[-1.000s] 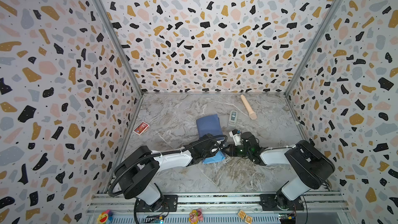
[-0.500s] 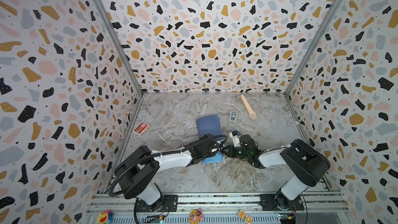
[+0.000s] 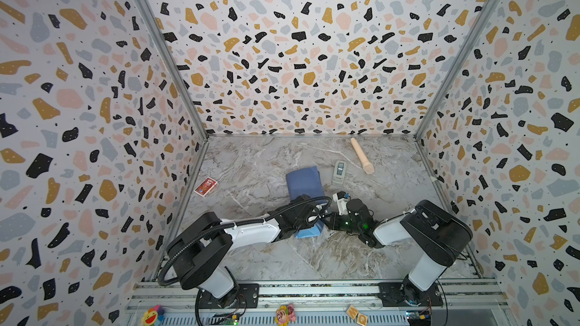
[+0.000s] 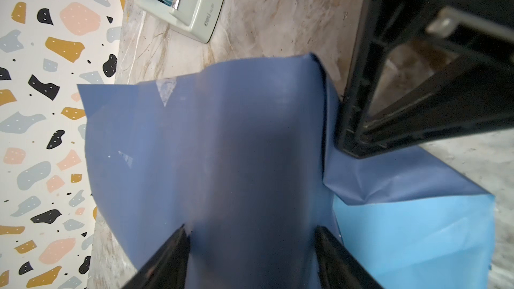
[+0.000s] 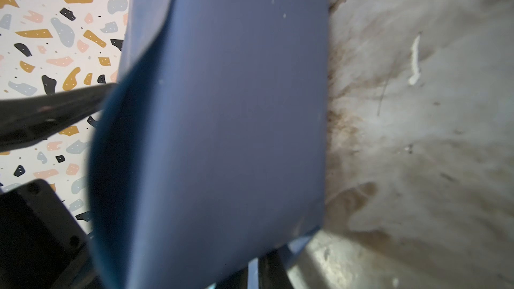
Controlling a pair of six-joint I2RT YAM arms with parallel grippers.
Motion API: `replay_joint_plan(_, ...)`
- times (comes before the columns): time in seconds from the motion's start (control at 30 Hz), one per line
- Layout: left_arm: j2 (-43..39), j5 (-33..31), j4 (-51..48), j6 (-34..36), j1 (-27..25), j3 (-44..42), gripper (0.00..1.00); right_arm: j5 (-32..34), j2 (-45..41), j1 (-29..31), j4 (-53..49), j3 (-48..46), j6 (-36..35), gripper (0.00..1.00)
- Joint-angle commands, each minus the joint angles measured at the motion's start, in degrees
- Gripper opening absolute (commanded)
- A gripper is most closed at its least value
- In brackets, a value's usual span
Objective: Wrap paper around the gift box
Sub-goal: 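Press the folded flap against the box end with the right gripper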
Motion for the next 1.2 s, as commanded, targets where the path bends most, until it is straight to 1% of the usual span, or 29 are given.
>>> replay_joint_plan(0.0,1.4,1.6,-2.3,-0.6,-0.5,0.8,0.7,2.1,0.8,0.4,2.7,-0.4,0.5,0.11)
replay_joint_plan(0.4,1.4,1.7,-2.3,-0.8,-0.7,0.8,0.7,5.5,3.6,1.8,4.2,-1.8,0.3,0.1)
replay_joint_plan(0.6,1.5,1.7,-2.3,-0.9,-0.8,0.8,0.7,5.3,5.4,1.8,6.1,-2.3,0.3,0.1)
replay_joint_plan(0.7,1.5,1.6,-2.2,-0.9,-0.8,0.8,0.7,5.4,5.2,1.6,6.4,-2.5,-1.4,0.1)
replay_joint_plan(0.8,1.4,1.6,-2.3,-1.0,-0.8,0.8,0.7,3.3,4.8,1.1,5.1,-1.3,-4.1,0.1)
replay_joint_plan(0.9,1.4,1.6,-2.1,-1.0,-0.9,0.8,0.7,1.9,4.6,0.6,4.5,-1.0,-5.2,0.1)
replay_joint_plan(1.17,1.5,1.4,-2.0,-1.1,-0.8,0.8,0.7,0.5,4.1,1.5,6.8,-4.2,-3.6,0.08)
